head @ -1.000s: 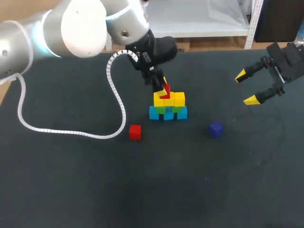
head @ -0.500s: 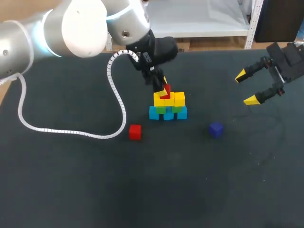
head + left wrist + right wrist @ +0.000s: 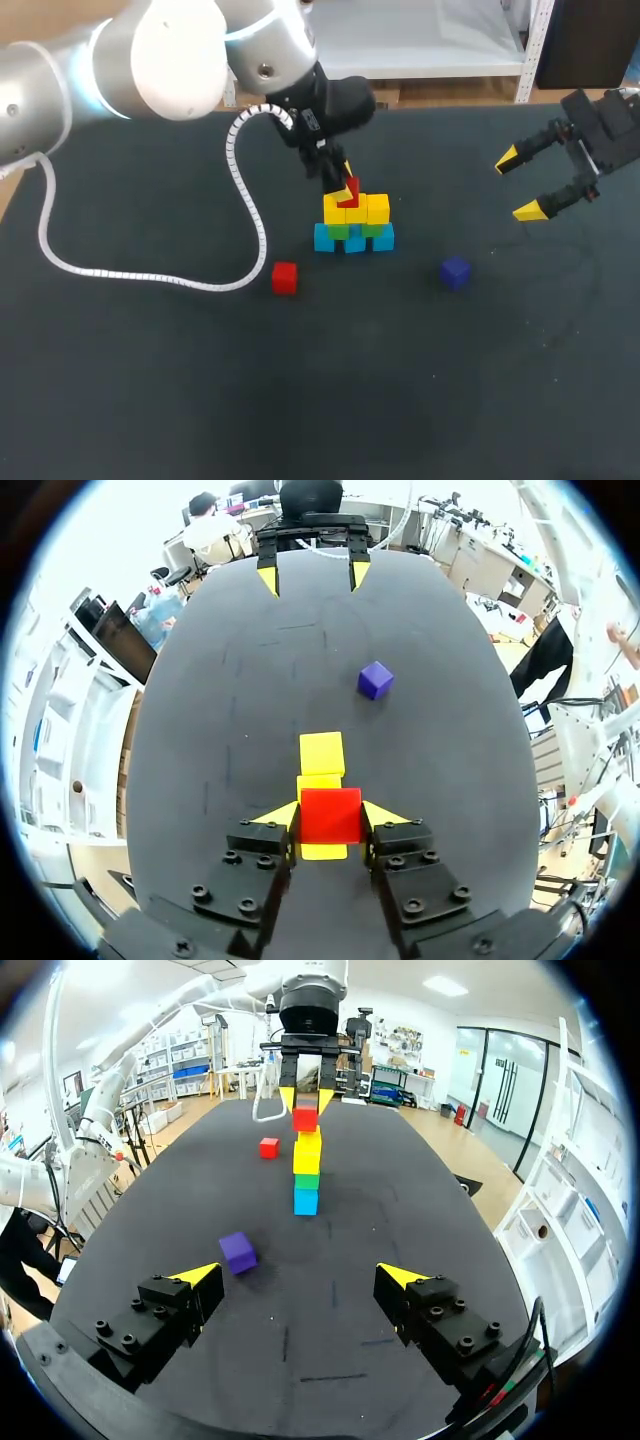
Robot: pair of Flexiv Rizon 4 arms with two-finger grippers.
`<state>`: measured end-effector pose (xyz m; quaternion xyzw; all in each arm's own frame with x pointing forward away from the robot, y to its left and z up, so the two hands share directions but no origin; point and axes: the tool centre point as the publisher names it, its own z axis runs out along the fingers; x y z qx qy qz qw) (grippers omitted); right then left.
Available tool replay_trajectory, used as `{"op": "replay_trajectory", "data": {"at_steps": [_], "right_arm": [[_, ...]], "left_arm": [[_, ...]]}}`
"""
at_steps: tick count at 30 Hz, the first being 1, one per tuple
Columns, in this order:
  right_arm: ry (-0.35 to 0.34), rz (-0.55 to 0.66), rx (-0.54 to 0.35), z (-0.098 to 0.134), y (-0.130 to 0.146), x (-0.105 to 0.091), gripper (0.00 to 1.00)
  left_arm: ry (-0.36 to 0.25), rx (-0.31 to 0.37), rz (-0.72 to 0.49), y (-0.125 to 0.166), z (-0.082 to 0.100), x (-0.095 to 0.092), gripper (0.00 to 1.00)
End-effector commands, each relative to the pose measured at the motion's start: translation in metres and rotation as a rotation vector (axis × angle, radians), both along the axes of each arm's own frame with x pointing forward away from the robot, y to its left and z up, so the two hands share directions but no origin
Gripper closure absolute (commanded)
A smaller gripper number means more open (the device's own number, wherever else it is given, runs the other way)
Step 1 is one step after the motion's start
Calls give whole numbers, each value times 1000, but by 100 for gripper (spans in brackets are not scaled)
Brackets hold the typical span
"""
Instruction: Place the blue cubes, place green cubes on the blue cubes, place the yellow cubes on the green cubes, then place the red cubes on the yellow cubes, and place purple cube on the red cubes.
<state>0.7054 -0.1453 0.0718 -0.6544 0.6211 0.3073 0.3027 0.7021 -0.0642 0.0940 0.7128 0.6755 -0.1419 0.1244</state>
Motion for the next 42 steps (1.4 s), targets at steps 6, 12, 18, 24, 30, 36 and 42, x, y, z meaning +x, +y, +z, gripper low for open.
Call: {"op": "replay_trajectory", "data": {"at_steps": [6,12,18,24,30,36,42], "right_arm": [[-1,0,1,0,0,0,0],[-1,0,1,0,0,0,0],[-1,0,1,0,0,0,0],[-1,0,1,0,0,0,0],[-1,0,1,0,0,0,0],[-1,0,1,0,0,0,0],[-1,0,1,0,0,0,0]], "left_arm": [[5,6,2,-1,1,3,72],[5,7,1,0,1,3,61],[10,7,2,0,0,3,56],[11,7,2,0,0,3,55],[11,8,4,1,0,5,57],[10,9,5,1,0,5,57],[8,10,9,2,1,6,56]]}}
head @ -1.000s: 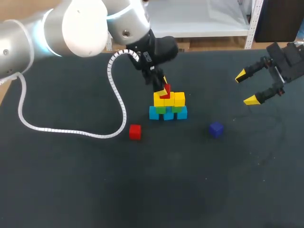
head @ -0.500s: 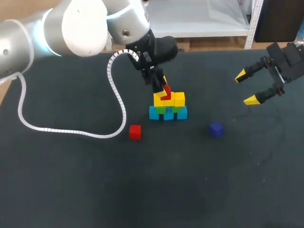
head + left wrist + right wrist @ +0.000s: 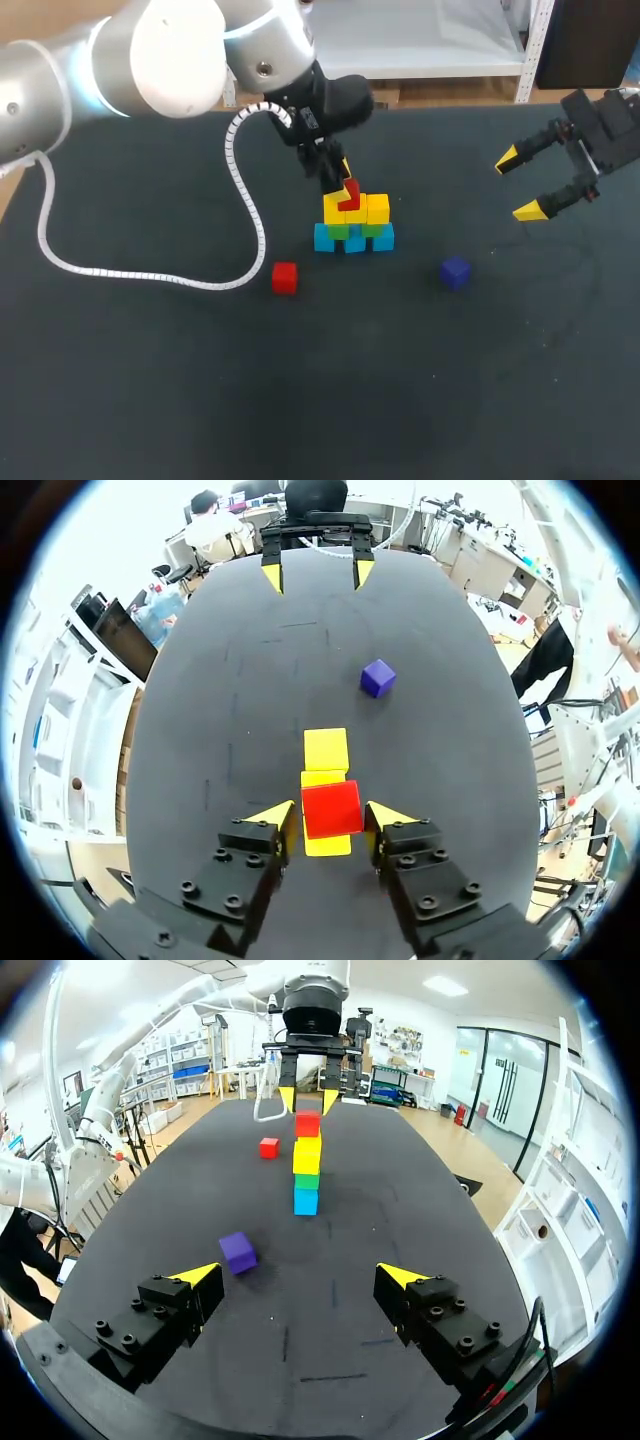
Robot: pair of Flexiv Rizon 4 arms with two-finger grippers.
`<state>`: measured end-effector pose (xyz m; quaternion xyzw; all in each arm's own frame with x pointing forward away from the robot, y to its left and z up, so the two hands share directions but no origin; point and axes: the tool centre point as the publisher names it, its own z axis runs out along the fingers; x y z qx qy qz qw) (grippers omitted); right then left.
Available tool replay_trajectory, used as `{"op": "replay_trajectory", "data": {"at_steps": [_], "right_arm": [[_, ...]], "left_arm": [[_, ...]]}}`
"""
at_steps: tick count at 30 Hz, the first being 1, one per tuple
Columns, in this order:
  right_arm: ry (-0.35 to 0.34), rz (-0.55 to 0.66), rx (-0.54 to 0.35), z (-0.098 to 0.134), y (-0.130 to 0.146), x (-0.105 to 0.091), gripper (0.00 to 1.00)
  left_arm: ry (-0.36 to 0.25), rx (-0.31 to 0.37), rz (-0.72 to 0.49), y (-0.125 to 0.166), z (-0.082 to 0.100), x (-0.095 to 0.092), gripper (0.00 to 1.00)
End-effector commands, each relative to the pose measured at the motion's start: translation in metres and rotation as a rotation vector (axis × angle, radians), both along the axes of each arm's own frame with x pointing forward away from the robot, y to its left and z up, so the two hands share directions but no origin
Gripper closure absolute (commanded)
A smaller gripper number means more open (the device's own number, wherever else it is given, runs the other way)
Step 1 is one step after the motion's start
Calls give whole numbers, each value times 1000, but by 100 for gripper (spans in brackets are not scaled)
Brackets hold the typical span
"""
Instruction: Place the blue cubes, place green cubes on the blue cubes, place the yellow cubes on the green cubes, then place the red cubes on the yellow cubes, and place purple cube on the red cubes.
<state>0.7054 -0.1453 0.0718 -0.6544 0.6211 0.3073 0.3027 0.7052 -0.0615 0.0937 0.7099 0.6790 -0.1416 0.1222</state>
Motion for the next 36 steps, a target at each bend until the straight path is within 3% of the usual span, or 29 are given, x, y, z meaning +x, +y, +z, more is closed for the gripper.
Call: {"op": "replay_trajectory", "data": {"at_steps": [1,22,23,24,25,31,36], "right_arm": [[-1,0,1,0,0,0,0],[-1,0,1,0,0,0,0],[-1,0,1,0,0,0,0],[-1,0,1,0,0,0,0],[-1,0,1,0,0,0,0],[-1,0,1,0,0,0,0],[-1,0,1,0,0,0,0]], "left_arm": [[3,6,2,0,1,3,56],[-6,0,1,3,4,1,52],[-13,-8,-4,3,6,0,44],[-17,-10,-4,4,9,-2,13],[-26,-12,-6,5,11,-4,0],[-49,-28,25,24,27,-23,0],[-47,-33,59,48,28,-42,0]]}}
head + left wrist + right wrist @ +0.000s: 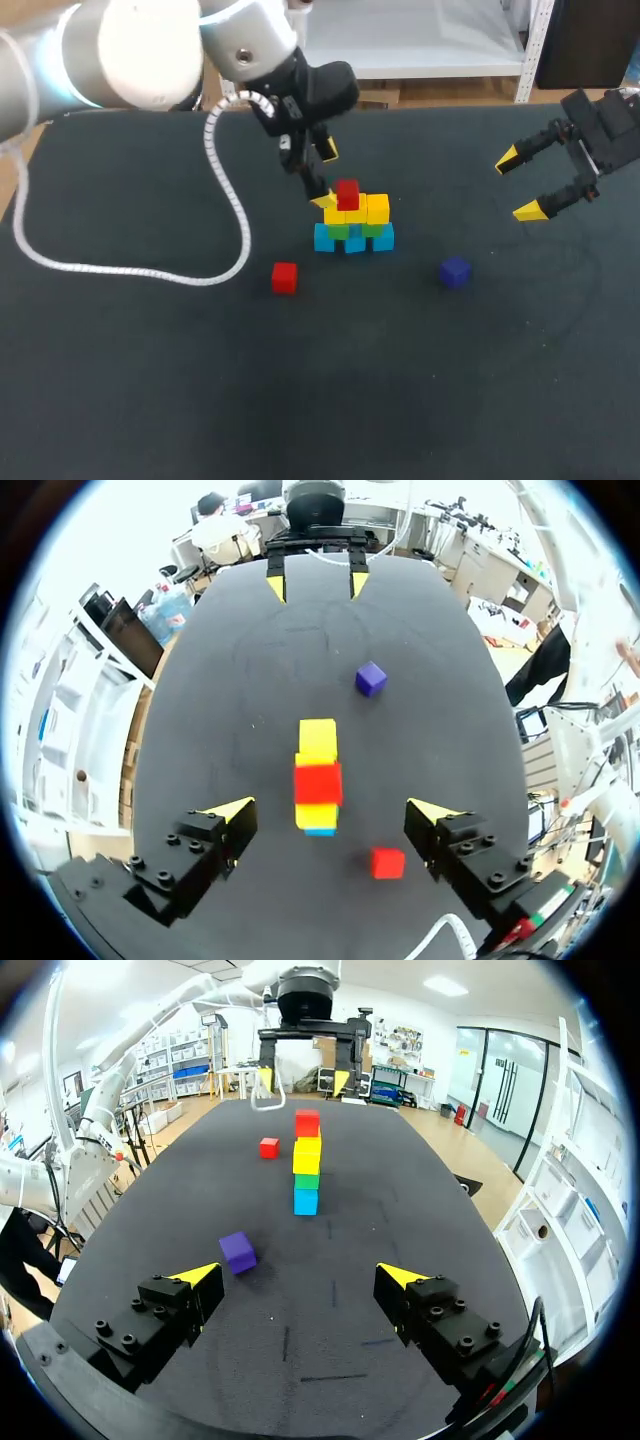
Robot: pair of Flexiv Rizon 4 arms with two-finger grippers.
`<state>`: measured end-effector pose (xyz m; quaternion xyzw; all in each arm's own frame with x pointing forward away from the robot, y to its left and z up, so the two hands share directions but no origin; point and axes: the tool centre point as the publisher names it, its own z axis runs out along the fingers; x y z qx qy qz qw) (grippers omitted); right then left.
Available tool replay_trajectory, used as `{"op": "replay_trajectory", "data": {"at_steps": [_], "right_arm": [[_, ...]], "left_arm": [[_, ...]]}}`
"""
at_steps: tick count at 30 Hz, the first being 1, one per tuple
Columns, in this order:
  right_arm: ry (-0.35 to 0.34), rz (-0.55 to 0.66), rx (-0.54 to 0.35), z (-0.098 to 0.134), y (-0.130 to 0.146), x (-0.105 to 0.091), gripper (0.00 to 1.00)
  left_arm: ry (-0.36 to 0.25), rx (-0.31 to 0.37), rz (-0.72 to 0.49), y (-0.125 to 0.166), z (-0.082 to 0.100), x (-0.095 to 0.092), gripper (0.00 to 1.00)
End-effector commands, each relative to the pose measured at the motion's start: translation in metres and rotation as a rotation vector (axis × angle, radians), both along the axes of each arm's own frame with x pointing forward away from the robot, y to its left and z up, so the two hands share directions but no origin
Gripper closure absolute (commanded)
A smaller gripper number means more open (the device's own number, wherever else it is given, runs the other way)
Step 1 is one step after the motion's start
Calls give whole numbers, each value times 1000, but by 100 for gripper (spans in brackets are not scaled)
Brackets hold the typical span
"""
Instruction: Place the blue cubes, place green cubes on the blue cubes, place the yellow cubes on the green cubes, then place the red cubes on the yellow cubes, and place purple cube on the red cubes.
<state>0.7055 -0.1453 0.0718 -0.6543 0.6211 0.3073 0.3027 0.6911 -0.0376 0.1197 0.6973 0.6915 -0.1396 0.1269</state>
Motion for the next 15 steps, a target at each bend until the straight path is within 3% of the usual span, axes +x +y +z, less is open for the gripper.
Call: {"op": "replay_trajectory", "data": {"at_steps": [1,9,15], "right_arm": [[-1,0,1,0,0,0,0],[-1,0,1,0,0,0,0],[-1,0,1,0,0,0,0]], "left_arm": [[-42,-26,23,29,0,-32,0],[-8,2,24,56,-25,-60,0],[-27,51,24,65,-45,-77,0]]}}
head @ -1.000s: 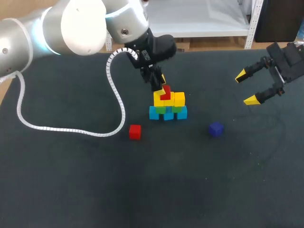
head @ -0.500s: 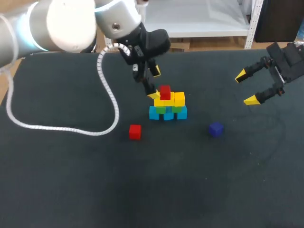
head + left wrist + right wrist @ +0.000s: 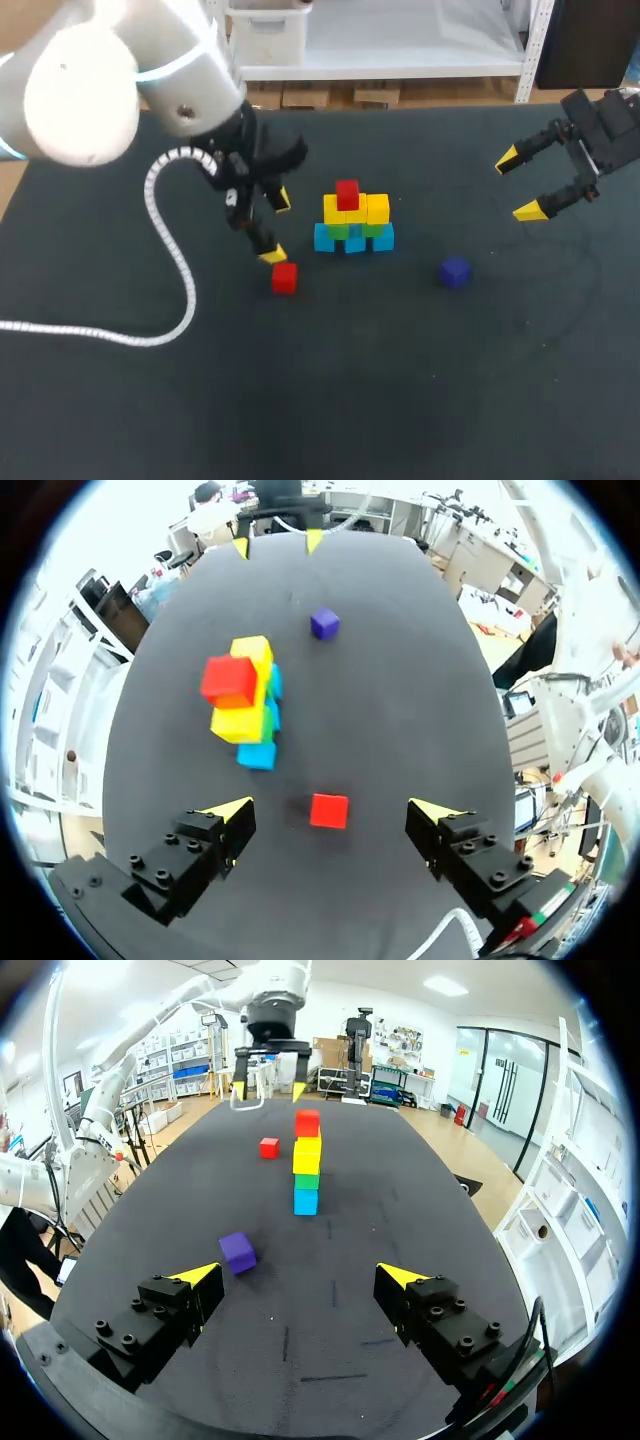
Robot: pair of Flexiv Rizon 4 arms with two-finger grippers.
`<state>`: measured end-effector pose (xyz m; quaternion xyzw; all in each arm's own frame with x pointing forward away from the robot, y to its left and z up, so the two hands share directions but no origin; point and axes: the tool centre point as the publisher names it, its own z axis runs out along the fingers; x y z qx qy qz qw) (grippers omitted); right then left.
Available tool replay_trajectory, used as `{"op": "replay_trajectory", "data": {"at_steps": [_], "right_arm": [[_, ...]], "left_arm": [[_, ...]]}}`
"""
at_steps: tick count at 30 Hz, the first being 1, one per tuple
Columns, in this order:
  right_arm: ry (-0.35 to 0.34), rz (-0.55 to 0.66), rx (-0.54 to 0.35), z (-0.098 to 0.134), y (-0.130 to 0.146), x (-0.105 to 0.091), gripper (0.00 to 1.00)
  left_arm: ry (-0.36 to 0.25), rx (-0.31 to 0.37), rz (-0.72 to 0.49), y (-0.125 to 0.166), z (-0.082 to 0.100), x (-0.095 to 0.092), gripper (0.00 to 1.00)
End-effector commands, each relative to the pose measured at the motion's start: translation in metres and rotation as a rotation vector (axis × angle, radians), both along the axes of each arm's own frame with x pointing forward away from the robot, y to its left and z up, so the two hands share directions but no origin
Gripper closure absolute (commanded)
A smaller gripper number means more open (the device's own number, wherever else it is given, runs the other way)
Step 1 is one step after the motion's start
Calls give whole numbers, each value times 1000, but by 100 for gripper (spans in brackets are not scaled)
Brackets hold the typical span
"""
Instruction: Place the blue cubes, place green cubes on the blue cubes, place the yellow cubes on the green cubes, then place the red cubes on the yellow cubes, and place purple cube on the red cubes.
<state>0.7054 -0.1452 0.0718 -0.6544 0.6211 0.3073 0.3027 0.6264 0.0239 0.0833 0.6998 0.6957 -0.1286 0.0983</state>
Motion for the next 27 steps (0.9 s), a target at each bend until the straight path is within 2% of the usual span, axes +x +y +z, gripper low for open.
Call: {"op": "replay_trajectory", "data": {"at_steps": [1,7,8,9,10,11,14,27], "right_arm": [[-1,0,1,0,0,0,0],[-1,0,1,0,0,0,0],[-1,0,1,0,0,0,0],[-1,0,1,0,0,0,0],[-1,0,1,0,0,0,0],[-1,0,1,0,0,0,0],[-1,0,1,0,0,0,0],[-1,0,1,0,0,0,0]], "left_arm": [[-58,10,26,4,-13,-15,0],[-82,31,31,7,-34,-18,0],[-82,16,33,7,-38,-18,0],[-96,32,13,7,-41,-18,0],[-98,48,15,6,-45,-18,0],[-94,30,19,6,-48,-17,0],[-86,38,22,7,-58,-14,0],[-101,66,-30,4,-71,-4,0]]}}
